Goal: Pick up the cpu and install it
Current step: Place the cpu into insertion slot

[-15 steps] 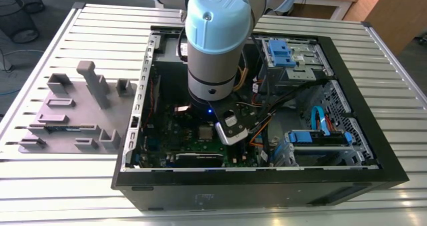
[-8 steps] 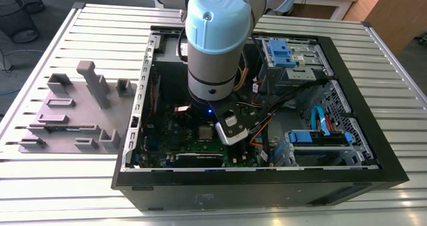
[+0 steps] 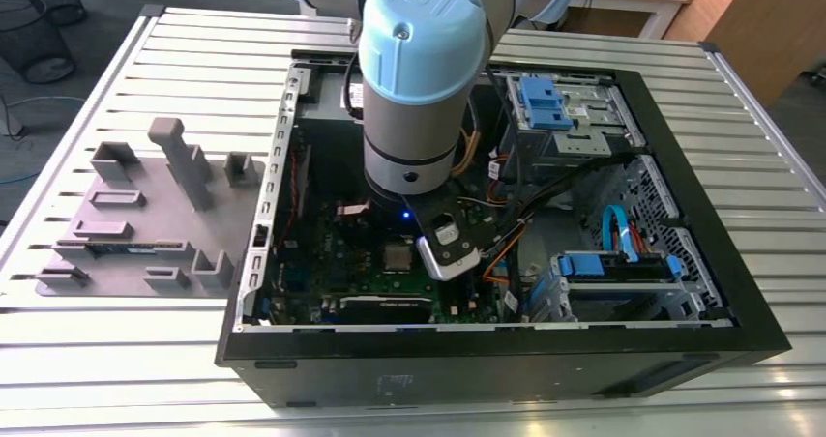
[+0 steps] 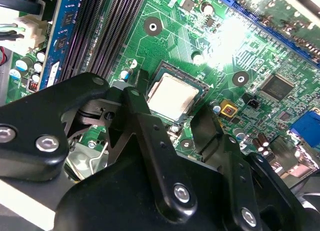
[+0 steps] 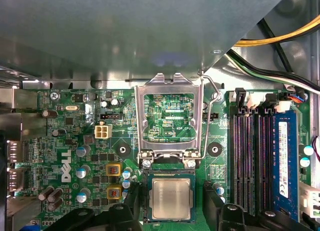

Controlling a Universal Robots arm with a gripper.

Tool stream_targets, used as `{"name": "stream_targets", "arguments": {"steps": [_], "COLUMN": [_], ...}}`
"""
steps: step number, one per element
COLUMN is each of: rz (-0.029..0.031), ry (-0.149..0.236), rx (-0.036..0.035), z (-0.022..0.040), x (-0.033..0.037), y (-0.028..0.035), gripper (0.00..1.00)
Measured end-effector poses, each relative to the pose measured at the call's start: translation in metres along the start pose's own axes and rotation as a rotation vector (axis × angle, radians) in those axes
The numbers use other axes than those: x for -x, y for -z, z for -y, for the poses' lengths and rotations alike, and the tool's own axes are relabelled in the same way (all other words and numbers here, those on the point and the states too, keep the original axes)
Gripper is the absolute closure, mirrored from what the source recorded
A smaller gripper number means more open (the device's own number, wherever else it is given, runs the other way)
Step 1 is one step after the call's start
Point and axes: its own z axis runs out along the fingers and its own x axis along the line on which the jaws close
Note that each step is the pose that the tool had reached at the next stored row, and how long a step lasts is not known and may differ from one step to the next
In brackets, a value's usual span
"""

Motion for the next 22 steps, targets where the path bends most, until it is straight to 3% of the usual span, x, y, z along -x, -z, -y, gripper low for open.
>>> {"name": "stream_targets", "arguments": {"steps": [8, 9, 14, 15, 22], "rz": [0.0000, 0.0000, -0.0002, -0.0002, 0.0000], "ry": [0.000, 0.000, 0.000, 0.000, 0.000], "rx": [0.0000, 0.0000, -0.0003, -0.0003, 0.0000], "z": [0.0000, 0.0000, 0.0000, 0.0000, 0.0000], "x": [0.0001, 0.0001, 0.0002, 0.0002, 0.0003], "y": [0.0000, 0.0000, 0.0001, 0.0001, 0.0000], "gripper": [0.40, 0.47, 0.49, 0.55, 0.55]}}
